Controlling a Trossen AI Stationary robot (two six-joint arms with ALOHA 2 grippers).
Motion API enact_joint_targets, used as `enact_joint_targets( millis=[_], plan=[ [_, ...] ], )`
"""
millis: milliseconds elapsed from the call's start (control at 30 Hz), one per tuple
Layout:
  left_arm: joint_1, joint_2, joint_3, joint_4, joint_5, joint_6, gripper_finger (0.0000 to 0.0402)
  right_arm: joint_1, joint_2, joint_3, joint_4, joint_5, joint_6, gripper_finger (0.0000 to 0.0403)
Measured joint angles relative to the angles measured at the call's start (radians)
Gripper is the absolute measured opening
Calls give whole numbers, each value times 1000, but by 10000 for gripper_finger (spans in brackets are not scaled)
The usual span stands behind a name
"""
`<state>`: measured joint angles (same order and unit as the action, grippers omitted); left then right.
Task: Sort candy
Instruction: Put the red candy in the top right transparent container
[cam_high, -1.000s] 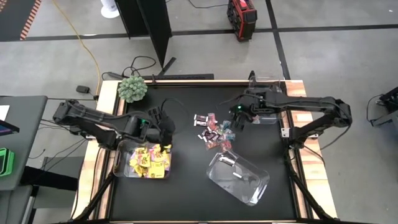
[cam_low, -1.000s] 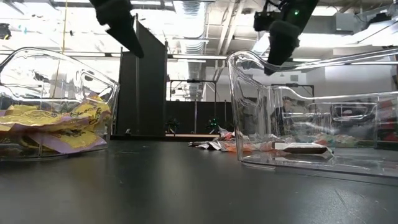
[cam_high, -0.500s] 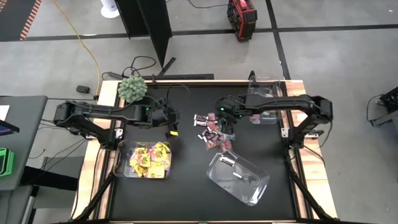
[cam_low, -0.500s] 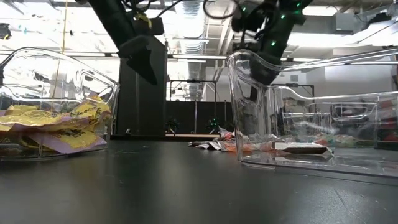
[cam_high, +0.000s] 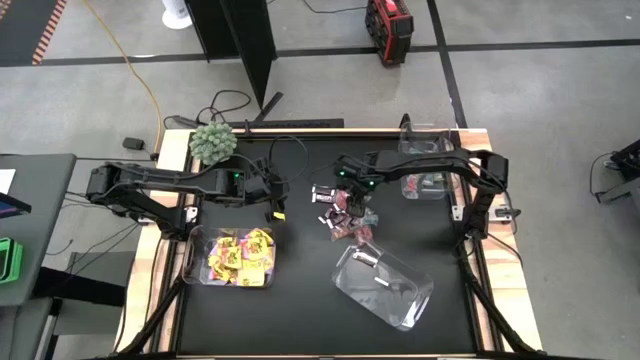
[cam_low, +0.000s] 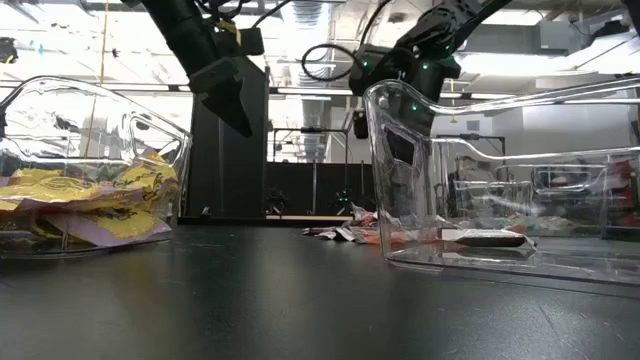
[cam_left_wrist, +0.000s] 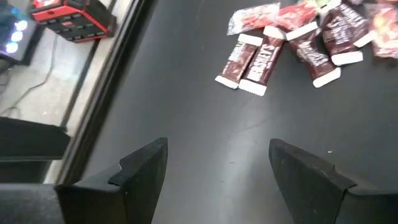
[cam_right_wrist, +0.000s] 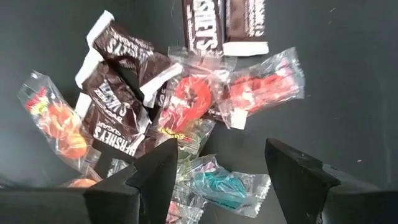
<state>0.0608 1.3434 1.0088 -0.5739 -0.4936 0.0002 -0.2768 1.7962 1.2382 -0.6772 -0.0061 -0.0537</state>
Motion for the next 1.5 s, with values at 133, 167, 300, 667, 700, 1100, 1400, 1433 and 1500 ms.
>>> enact_joint_targets(
  millis=[133, 167, 300, 667, 700, 1100, 1400, 1433, 1500],
  plan=[
    [0, -3, 0, -24, -70, 17, 274, -5, 26, 16, 31, -16, -7, 258],
    [0, -3, 0, -30, -83, 23, 274, -8, 26, 17, 42, -28, -5, 258],
    [8, -3, 0, -43, -106, 43, 274, -7, 25, 17, 82, -37, 11, 258],
    [65, -3, 0, -82, -107, 21, 274, 0, 26, 17, 162, -42, 88, 258],
    [68, -3, 0, -88, -107, 19, 274, 0, 36, 18, 166, -42, 88, 258],
    [68, -3, 0, -95, -106, 7, 274, 2, 140, 17, 214, -41, 110, 252],
    [69, -3, 0, -94, -106, 14, 274, 7, 152, 18, 223, -30, 101, 97],
    [69, -3, 0, -94, -106, 14, 274, 7, 149, 18, 222, -31, 99, 72],
    [69, -3, 0, -94, -106, 14, 274, 7, 147, 18, 229, -34, 98, 29]
  ],
)
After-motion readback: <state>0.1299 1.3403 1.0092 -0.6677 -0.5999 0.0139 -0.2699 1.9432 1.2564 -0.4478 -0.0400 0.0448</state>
